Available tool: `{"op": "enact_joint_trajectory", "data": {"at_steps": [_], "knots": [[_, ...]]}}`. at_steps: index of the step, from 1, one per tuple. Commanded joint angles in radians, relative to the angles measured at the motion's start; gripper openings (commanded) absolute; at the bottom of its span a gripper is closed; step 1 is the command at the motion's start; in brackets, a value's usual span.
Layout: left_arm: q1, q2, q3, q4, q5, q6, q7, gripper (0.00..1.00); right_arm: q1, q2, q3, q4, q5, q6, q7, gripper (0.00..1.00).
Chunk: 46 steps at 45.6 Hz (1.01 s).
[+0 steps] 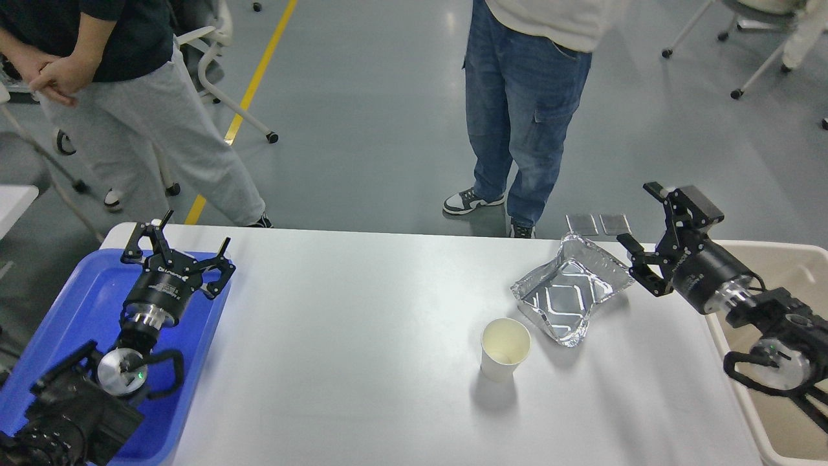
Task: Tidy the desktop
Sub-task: 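Move the right gripper toward the white paper cup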
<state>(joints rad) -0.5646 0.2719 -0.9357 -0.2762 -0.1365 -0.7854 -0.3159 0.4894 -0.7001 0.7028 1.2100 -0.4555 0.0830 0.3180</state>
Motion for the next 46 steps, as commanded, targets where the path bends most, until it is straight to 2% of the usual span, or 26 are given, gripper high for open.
{"op": "enact_joint_trajectory", "data": {"at_steps": [1,6,12,17,26,36,46], "knots": [[0.0,0.001,0.0,0.0,0.0,0.0,0.0,1.0,0.101,-0.085,-0.169,0.115,-0.256,-0.009,-0.071,1.0],[0.0,0.0,0.0,0.0,0.0,0.0,0.0,1.0,0.159,-0.104,-0.262,0.132,-0.374,-0.011,-0.06,1.0],[0.0,0.001,0.0,0.0,0.0,0.0,0.0,1.0,0.227,-0.108,-0.296,0.145,-0.632,-0.041,-0.045,1.0],[0.0,0.001,0.0,0.0,0.0,0.0,0.0,1.0,0.264,-0.102,-0.38,0.145,-0.641,-0.098,-0.045,1.0],[0.0,0.0,0.0,0.0,0.0,0.0,0.001,1.0,0.452,-0.053,-0.692,0.145,-0.667,-0.138,-0.045,1.0],[-0.001,0.0,0.0,0.0,0.0,0.0,0.0,1.0,0.563,-0.003,-0.847,0.122,-0.747,-0.178,-0.046,1.0],[0.0,0.001,0.0,0.0,0.0,0.0,0.0,1.0,0.658,0.102,-1.04,0.086,-0.75,-0.25,-0.046,1.0]]}}
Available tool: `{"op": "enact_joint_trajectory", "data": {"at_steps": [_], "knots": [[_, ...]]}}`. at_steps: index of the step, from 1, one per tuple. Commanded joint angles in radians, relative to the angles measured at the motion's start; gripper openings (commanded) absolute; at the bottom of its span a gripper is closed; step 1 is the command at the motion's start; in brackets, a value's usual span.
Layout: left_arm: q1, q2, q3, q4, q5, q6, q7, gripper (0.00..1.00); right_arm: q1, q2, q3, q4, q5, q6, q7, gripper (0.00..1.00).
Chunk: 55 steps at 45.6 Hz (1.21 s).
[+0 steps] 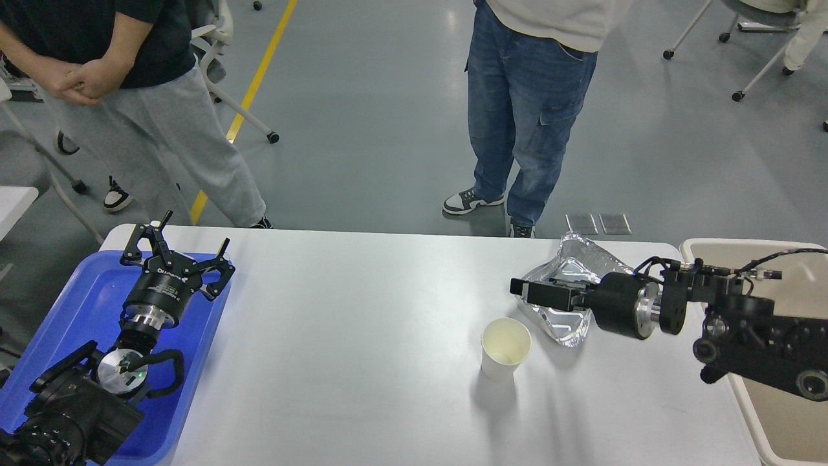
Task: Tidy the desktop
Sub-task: 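Move the right gripper toward the white paper cup, then close the right gripper around the white paper cup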
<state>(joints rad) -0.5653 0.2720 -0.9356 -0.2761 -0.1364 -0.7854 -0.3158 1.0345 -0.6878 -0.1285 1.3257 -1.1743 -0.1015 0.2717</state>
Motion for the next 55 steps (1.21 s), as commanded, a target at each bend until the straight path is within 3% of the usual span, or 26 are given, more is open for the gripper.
{"op": "enact_joint_trajectory", "data": {"at_steps": [1,18,30,35,41,44,52,55], "knots": [[-0.001,0.0,0.0,0.0,0.0,0.0,0.0,1.0,0.116,0.1,-0.217,-0.036,-0.031,-0.07,0.0,1.0],[0.001,-0.001,0.0,0.0,0.0,0.0,0.0,1.0,0.096,0.24,-0.348,-0.206,-0.07,-0.079,0.001,0.94],[0.001,-0.001,0.0,0.0,0.0,0.0,0.0,1.0,0.065,0.267,-0.358,-0.266,-0.093,-0.122,0.001,0.92],[0.001,0.001,0.0,0.0,0.0,0.0,0.0,1.0,0.061,0.267,-0.358,-0.275,-0.093,-0.133,0.001,0.73],[0.001,-0.001,0.0,0.0,0.0,0.0,0.0,1.0,0.061,0.266,-0.359,-0.283,-0.093,-0.135,0.001,0.32],[0.001,0.001,0.0,0.0,0.0,0.0,0.0,1.0,0.061,0.267,-0.358,-0.286,-0.093,-0.135,0.0,0.17],[0.001,-0.001,0.0,0.0,0.0,0.0,0.0,1.0,0.067,0.267,-0.358,-0.287,-0.094,-0.136,0.001,0.01],[0.001,0.0,0.0,0.0,0.0,0.0,0.001,1.0,0.068,0.267,-0.358,-0.287,-0.093,-0.136,0.001,0.0]]}}
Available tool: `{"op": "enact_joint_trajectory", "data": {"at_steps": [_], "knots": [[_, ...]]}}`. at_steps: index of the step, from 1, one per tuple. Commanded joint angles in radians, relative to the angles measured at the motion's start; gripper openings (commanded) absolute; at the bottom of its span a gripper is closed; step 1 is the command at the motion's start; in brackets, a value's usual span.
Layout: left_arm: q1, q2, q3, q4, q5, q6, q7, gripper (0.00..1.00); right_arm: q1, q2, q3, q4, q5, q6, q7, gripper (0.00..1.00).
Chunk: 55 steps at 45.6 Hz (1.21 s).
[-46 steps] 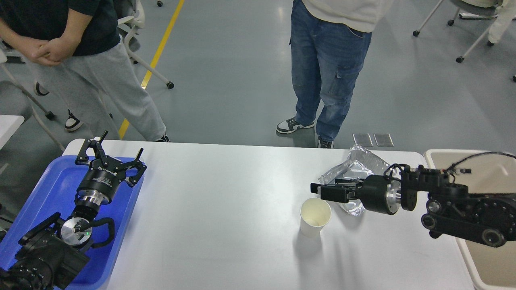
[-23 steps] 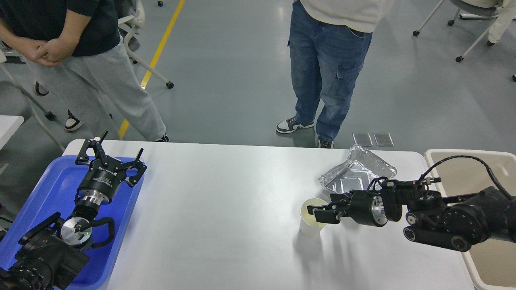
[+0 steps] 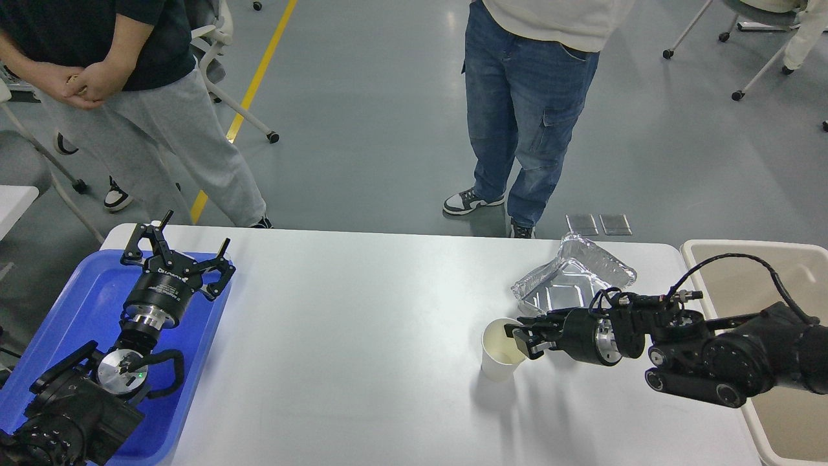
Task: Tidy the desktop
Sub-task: 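Close the right gripper around the white paper cup, then lift the cup with the right gripper and carry it toward the bin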
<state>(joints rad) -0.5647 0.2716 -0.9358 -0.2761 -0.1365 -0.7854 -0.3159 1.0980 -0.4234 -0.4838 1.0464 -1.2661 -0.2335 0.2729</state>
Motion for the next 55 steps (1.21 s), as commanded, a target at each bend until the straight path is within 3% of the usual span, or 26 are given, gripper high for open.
{"op": "enact_joint_trajectory", "data": {"at_steps": [1,39,55], "knots": [[0.0,0.0,0.0,0.0,0.0,0.0,0.0,1.0,0.006,0.003,-0.002,-0.008,-0.003,-0.004,0.0,0.0],[0.0,0.001,0.0,0.0,0.0,0.0,0.0,1.0,0.075,-0.043,-0.001,0.043,0.014,0.019,0.003,0.0],[0.0,0.0,0.0,0.0,0.0,0.0,0.001,1.0,0.339,-0.215,-0.004,0.234,0.051,0.213,0.003,0.0]]}}
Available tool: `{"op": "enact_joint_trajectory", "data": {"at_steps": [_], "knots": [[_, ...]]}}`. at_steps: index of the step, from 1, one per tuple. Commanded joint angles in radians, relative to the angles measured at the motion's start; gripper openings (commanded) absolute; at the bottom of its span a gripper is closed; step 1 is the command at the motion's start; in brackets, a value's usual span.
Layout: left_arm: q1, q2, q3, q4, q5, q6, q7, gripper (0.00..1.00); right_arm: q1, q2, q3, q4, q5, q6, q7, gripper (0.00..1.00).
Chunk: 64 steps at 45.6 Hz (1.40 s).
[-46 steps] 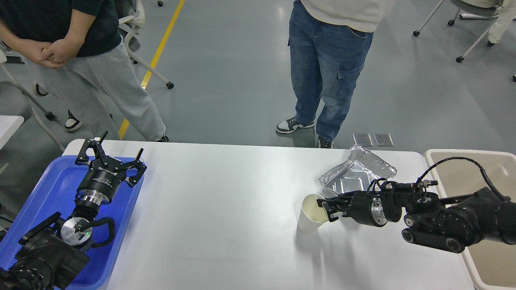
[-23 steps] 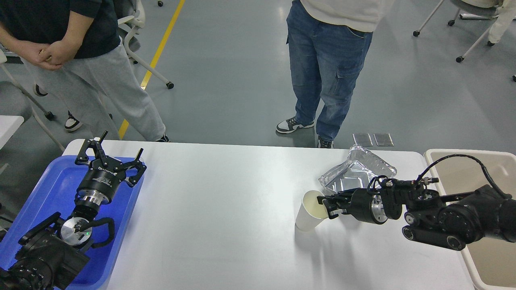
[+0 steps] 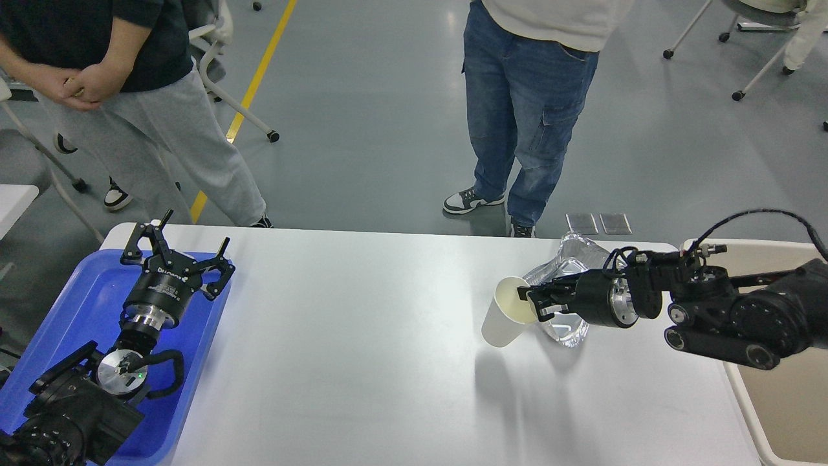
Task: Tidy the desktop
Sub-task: 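Lift the cup with the right gripper and carry it toward the bin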
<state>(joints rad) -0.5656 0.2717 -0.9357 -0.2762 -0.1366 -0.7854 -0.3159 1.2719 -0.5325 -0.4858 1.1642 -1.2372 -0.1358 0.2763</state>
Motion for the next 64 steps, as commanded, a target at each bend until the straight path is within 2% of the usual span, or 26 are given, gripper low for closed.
{"op": "enact_joint_trajectory", "data": {"at_steps": [1,15,23,64], "knots": [[0.001,0.0,0.0,0.0,0.0,0.0,0.0,1.0,0.184,-0.115,-0.002,0.13,0.022,0.128,0.0,0.0],[0.001,0.0,0.0,0.0,0.0,0.0,0.0,1.0,0.429,-0.204,-0.004,0.236,0.084,0.288,0.001,0.0],[0.001,0.0,0.0,0.0,0.0,0.0,0.0,1.0,0.5,-0.216,-0.005,0.253,0.087,0.331,0.001,0.0],[0.001,0.0,0.0,0.0,0.0,0.0,0.0,1.0,0.549,-0.253,-0.022,0.252,0.088,0.338,0.001,0.0]]}}
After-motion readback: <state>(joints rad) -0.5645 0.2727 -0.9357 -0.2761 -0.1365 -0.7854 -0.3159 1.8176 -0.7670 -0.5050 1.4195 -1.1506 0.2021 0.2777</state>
